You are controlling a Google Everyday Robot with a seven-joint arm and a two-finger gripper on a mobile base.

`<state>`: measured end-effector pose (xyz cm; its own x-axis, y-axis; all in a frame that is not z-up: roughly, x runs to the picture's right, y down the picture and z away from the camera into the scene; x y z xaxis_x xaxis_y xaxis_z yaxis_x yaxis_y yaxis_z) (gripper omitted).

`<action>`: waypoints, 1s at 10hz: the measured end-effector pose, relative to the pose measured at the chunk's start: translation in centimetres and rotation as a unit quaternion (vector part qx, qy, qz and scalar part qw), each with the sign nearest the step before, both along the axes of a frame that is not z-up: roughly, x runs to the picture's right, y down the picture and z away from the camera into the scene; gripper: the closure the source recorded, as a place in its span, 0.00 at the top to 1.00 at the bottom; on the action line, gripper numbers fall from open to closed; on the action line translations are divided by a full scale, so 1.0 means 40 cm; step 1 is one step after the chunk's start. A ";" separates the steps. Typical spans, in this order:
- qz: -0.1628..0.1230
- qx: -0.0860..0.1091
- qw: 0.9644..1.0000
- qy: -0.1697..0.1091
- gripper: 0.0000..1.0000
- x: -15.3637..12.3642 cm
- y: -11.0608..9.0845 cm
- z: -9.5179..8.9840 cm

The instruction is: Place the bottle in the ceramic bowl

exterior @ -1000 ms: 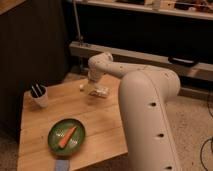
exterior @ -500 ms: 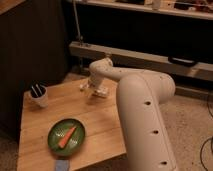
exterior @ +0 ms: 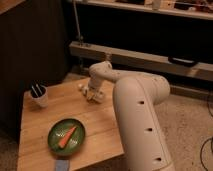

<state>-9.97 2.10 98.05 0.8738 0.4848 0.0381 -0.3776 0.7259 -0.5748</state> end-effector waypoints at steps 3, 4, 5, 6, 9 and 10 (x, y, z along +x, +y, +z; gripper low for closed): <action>0.016 0.012 1.000 -0.018 0.08 -0.011 -0.051 -0.066; 0.020 0.020 0.999 -0.030 0.01 -0.023 -0.075 -0.105; 0.024 0.025 0.999 -0.040 0.00 -0.028 -0.098 -0.144; 0.029 0.028 0.998 -0.052 0.00 -0.039 -0.121 -0.205; 0.035 0.010 0.996 -0.086 0.00 -0.108 -0.087 -0.364; 0.033 0.000 0.995 -0.098 0.00 -0.141 -0.053 -0.414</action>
